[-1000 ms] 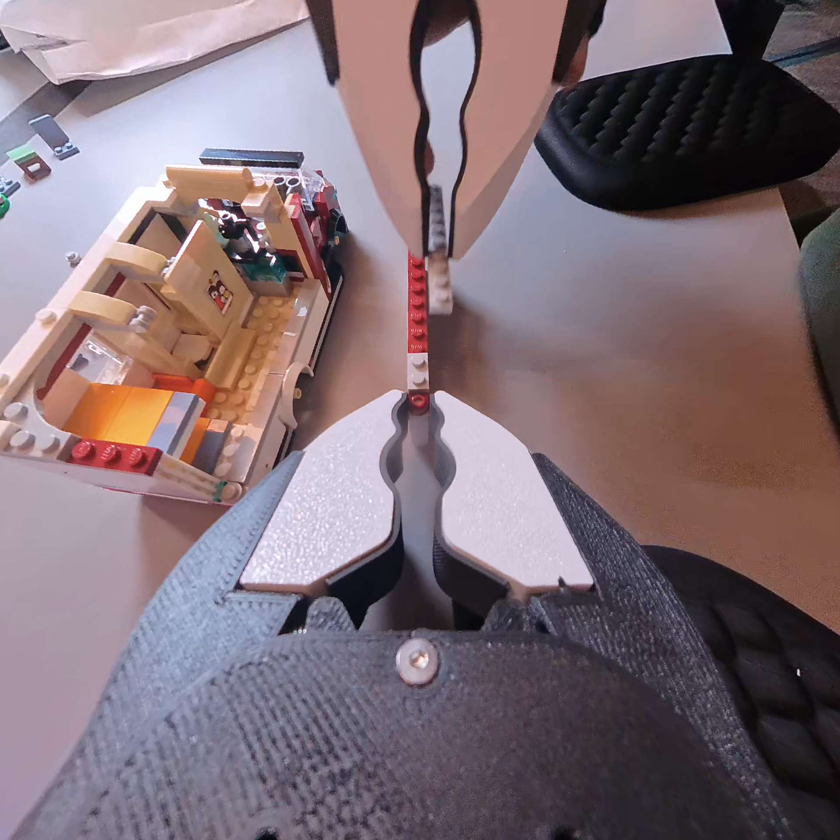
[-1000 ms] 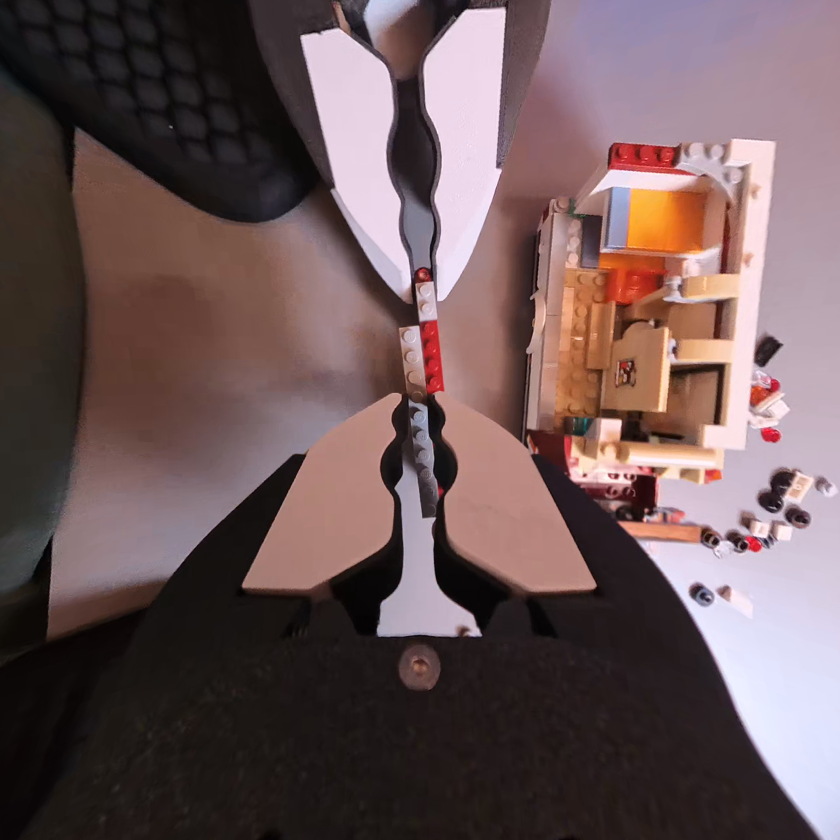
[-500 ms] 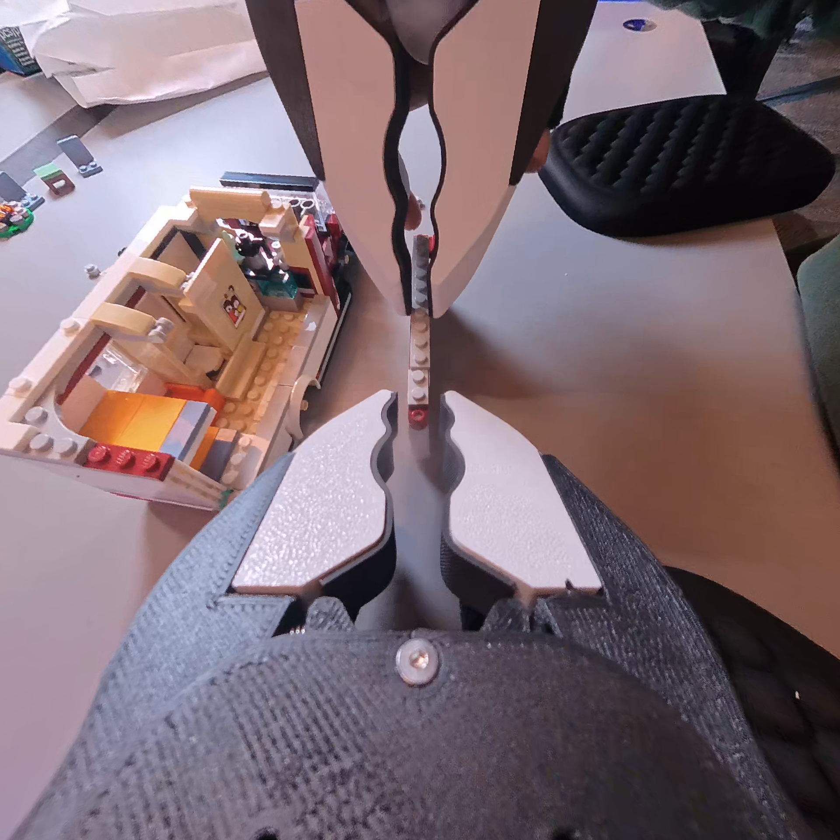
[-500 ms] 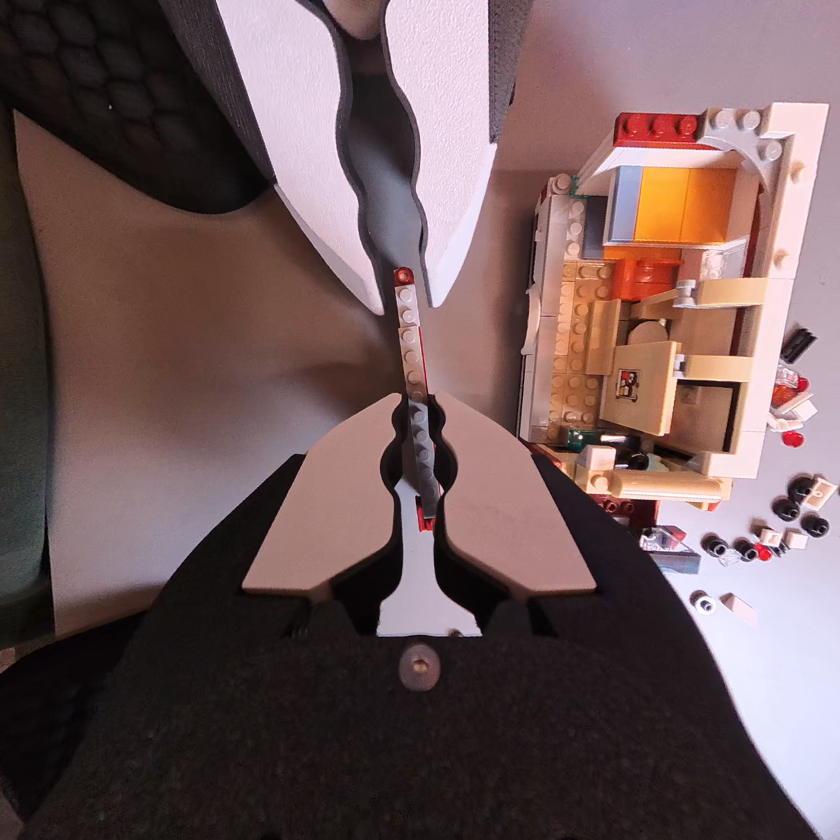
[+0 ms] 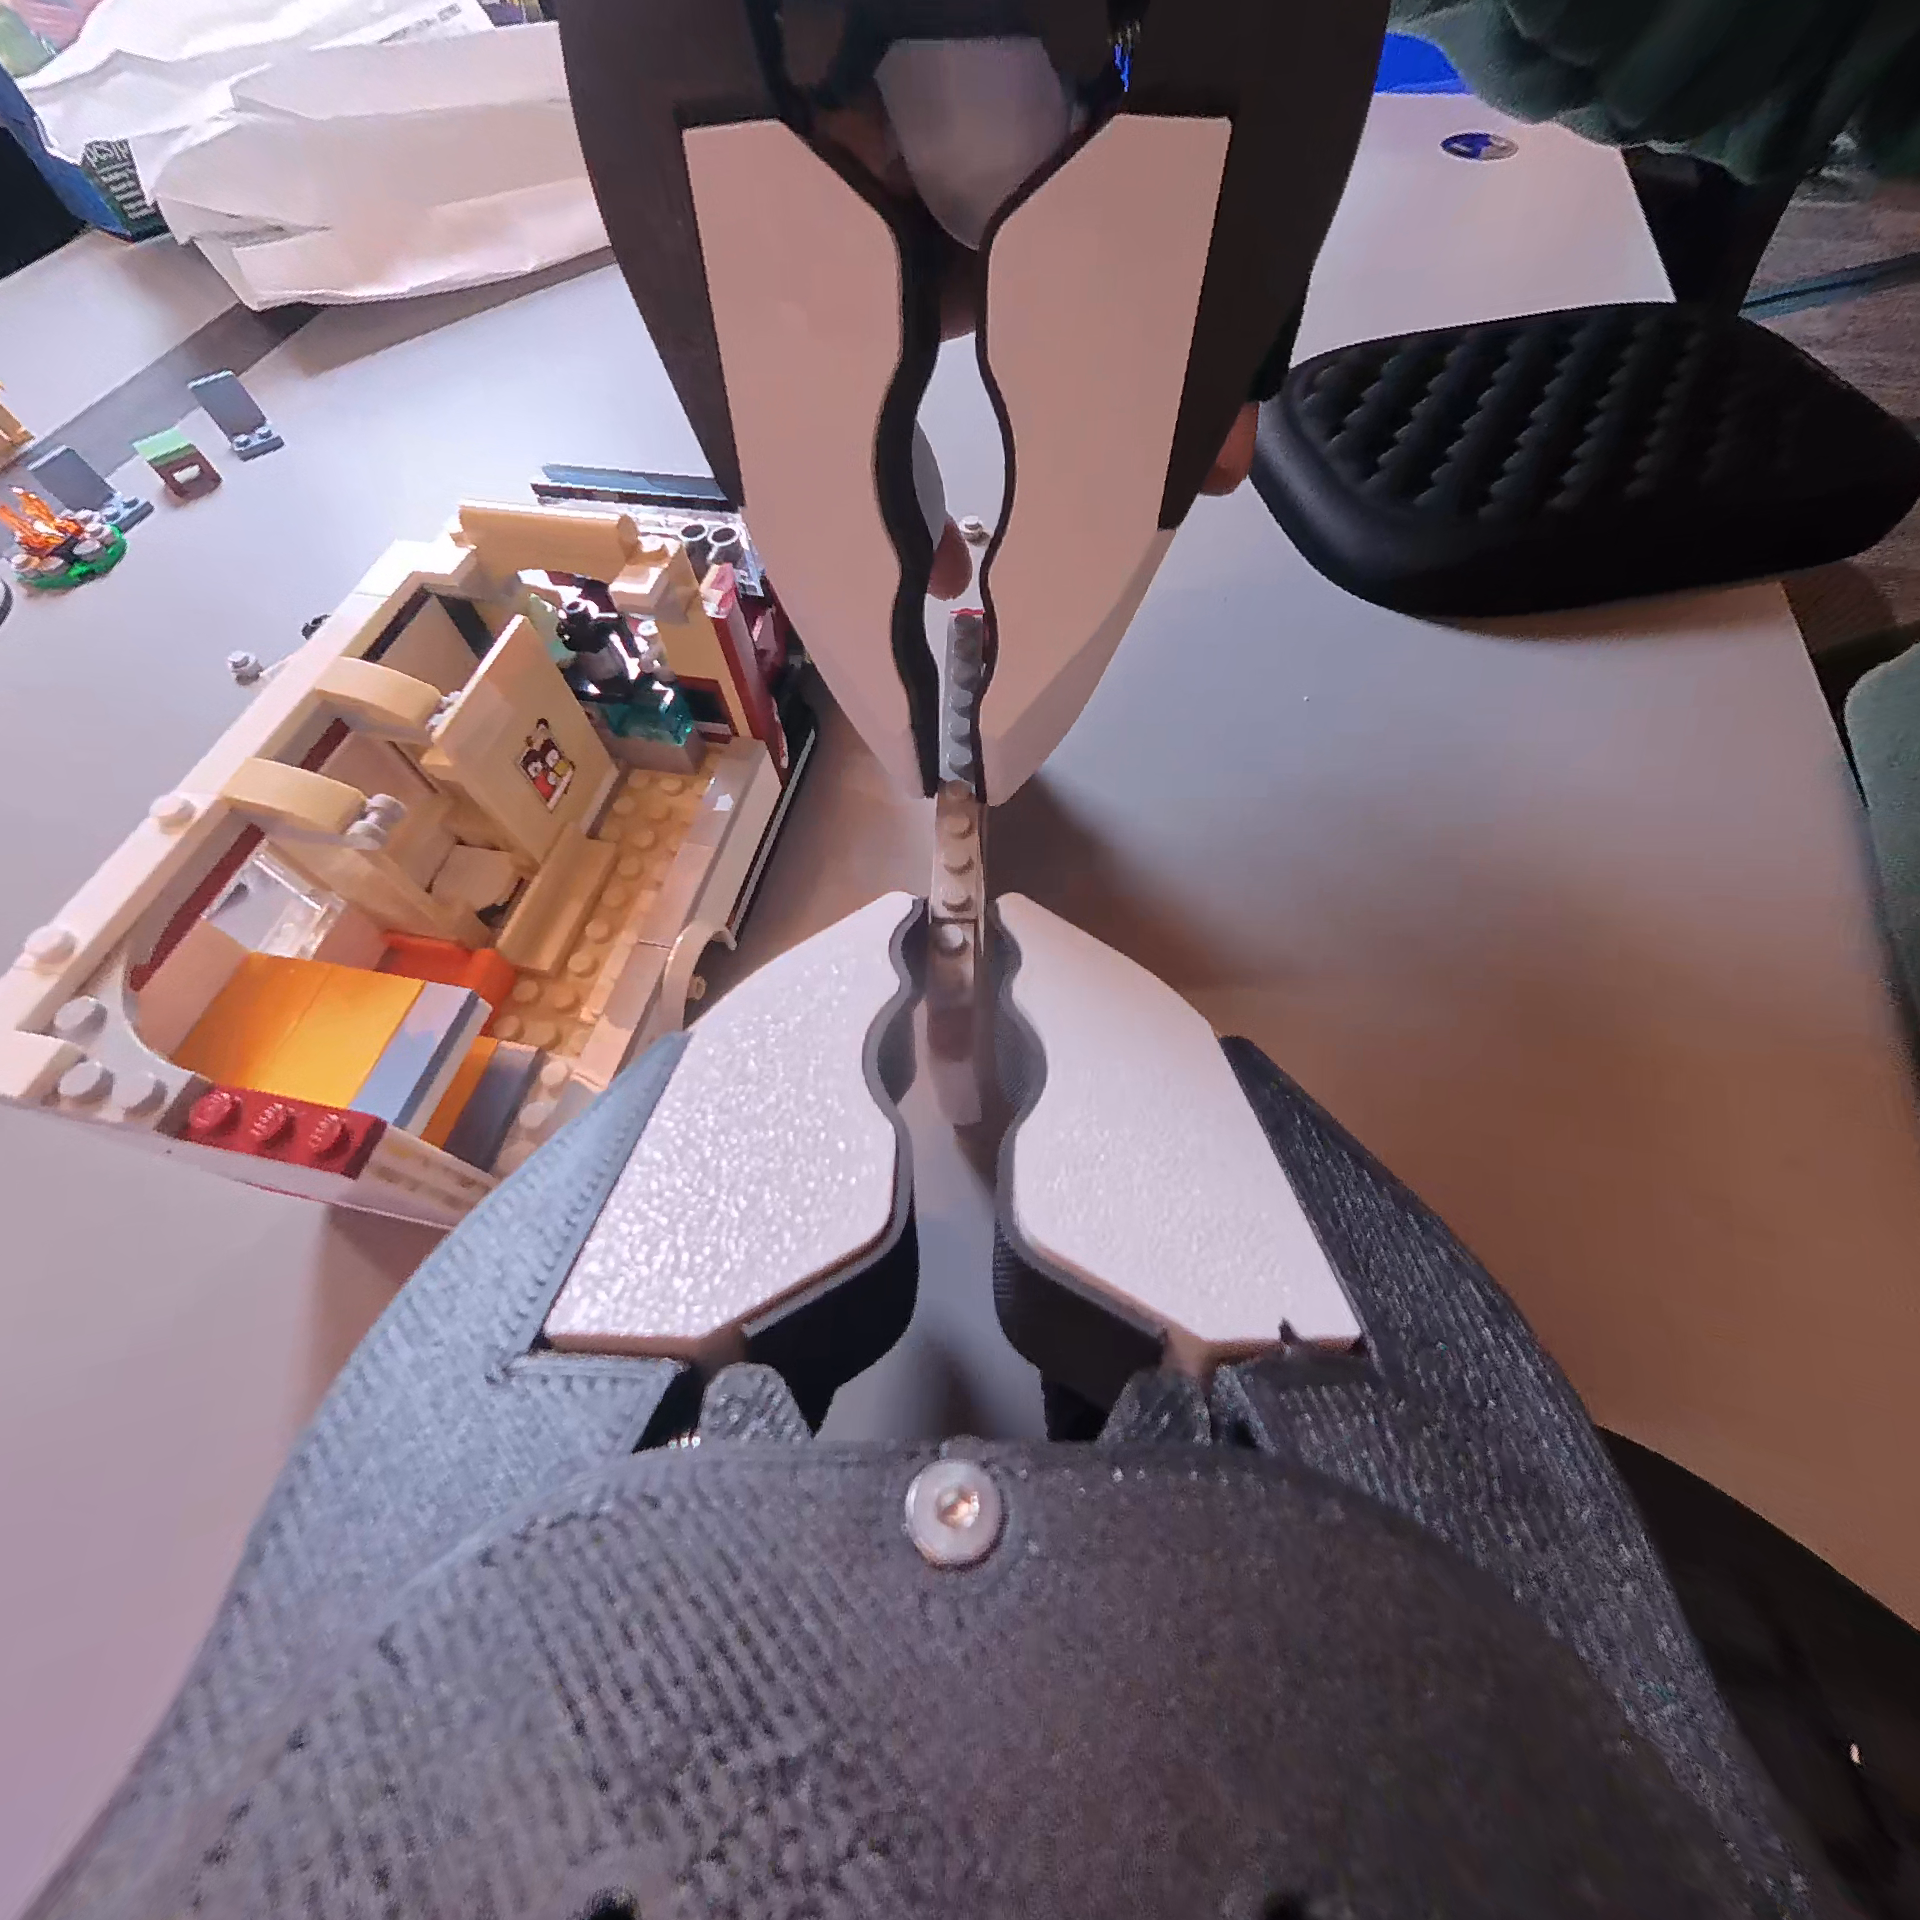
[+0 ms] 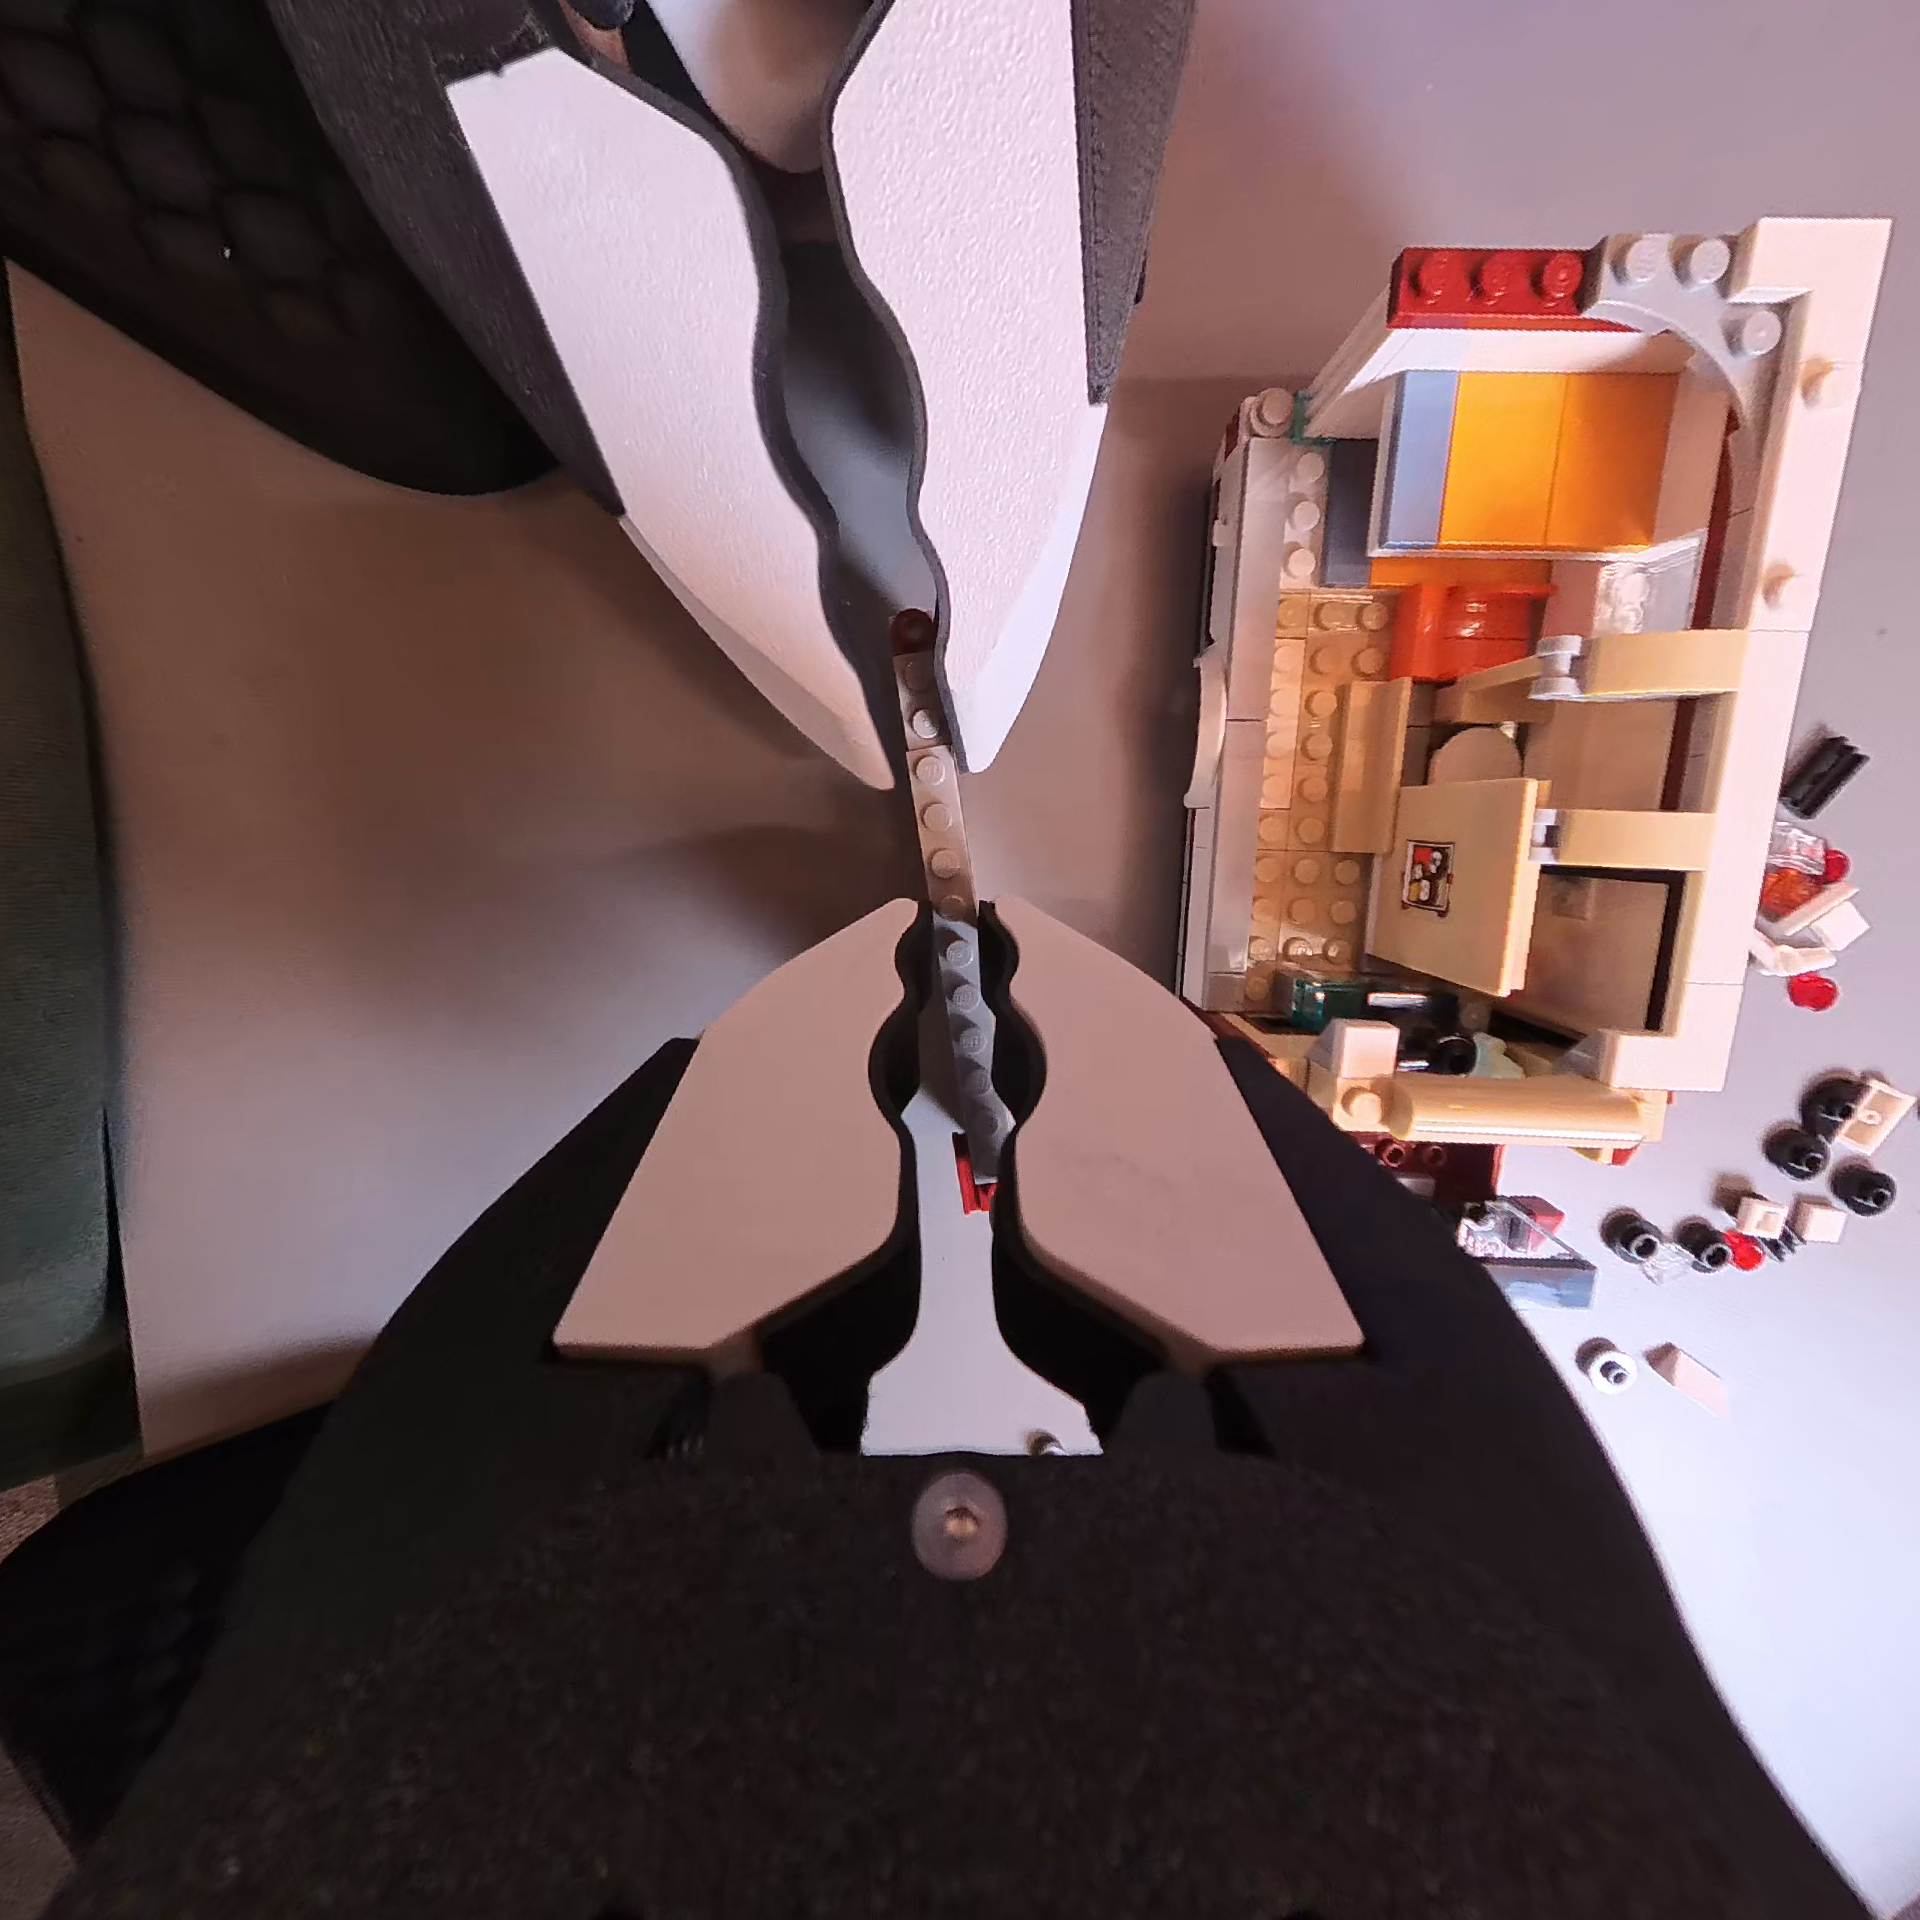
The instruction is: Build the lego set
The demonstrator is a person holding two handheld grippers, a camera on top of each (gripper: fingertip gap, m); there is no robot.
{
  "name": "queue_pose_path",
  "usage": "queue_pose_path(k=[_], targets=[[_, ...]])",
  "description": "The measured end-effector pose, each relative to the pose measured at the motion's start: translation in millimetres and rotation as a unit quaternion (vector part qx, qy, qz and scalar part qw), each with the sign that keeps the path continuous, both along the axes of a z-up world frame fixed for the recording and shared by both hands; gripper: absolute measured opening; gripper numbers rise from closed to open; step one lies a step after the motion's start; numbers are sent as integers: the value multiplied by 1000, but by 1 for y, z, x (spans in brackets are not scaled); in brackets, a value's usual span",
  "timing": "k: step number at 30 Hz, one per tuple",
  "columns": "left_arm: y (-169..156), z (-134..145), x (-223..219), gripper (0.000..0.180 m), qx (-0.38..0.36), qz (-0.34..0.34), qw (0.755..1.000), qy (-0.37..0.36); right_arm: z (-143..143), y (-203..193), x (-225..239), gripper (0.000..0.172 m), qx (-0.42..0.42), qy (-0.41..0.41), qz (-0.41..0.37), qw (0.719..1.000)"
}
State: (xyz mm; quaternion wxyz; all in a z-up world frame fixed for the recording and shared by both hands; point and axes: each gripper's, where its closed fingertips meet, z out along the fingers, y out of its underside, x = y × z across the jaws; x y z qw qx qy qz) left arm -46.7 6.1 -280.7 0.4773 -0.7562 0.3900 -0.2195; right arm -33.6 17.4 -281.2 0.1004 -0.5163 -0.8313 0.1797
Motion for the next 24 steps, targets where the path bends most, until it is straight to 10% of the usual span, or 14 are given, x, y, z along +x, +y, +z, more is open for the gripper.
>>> queue_pose_path(k=[24], targets=[[0,-1,2,8,-22,3,1000,-3,5,0,-2,12,-15,43,-8,999]])
